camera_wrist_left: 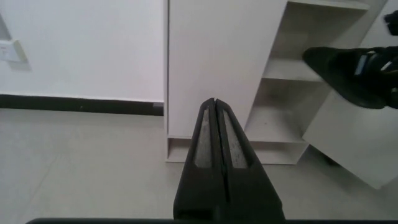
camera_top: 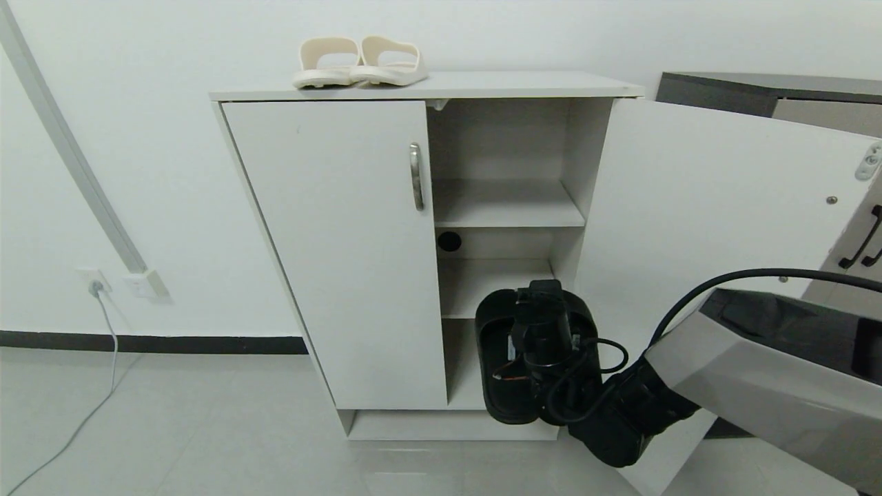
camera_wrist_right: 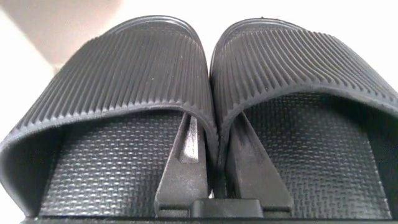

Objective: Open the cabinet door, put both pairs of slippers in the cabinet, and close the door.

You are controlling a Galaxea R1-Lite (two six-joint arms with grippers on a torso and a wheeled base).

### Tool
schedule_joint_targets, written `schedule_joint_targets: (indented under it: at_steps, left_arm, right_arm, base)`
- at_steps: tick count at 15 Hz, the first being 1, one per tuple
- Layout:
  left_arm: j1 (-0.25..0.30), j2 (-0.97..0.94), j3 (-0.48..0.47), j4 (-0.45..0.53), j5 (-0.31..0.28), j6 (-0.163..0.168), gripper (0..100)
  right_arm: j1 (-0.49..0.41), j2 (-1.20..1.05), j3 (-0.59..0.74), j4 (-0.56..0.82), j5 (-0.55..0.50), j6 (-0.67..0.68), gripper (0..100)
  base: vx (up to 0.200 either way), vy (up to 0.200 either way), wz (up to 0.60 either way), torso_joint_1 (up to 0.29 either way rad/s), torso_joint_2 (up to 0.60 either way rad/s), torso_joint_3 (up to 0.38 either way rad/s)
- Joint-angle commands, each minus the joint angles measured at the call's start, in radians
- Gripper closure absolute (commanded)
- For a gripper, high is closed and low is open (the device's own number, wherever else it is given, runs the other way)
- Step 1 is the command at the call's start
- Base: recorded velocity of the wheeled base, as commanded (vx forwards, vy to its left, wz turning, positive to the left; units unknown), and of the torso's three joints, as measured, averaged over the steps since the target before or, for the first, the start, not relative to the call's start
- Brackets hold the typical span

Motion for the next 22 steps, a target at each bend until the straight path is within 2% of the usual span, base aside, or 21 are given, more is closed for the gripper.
schedule_joint_targets:
  at_steps: [1,6,15,22]
  left_arm:
    - [0.002,0.003,0.001,-0.001,0.0,0.0,100]
    - [0.002,0.003,0.0,-0.001,0.0,-0.003,100]
    - [0.002,0.003,0.0,0.0,-0.003,0.0,100]
    - [0.002,0.003,0.0,0.0,-0.003,0.0,100]
  right_arm:
    - [-0.004,0.001,0.007,-0.001,-0.002,0.0,100]
    - [0.008,0.045,0.01,-0.078,0.061,-0.018,100]
    - [0.011,0.065,-0.003,-0.079,0.093,-0.04,100]
    - [0.022,0.076,-0.014,-0.084,0.092,-0.055,100]
  base:
    - [0.0,0.0,0.0,0.0,0.0,0.0]
    - [0.0,0.0,0.0,0.0,0.0,0.0]
    - [0.0,0.0,0.0,0.0,0.0,0.0]
    - [0.0,0.0,0.0,0.002,0.0,-0.161]
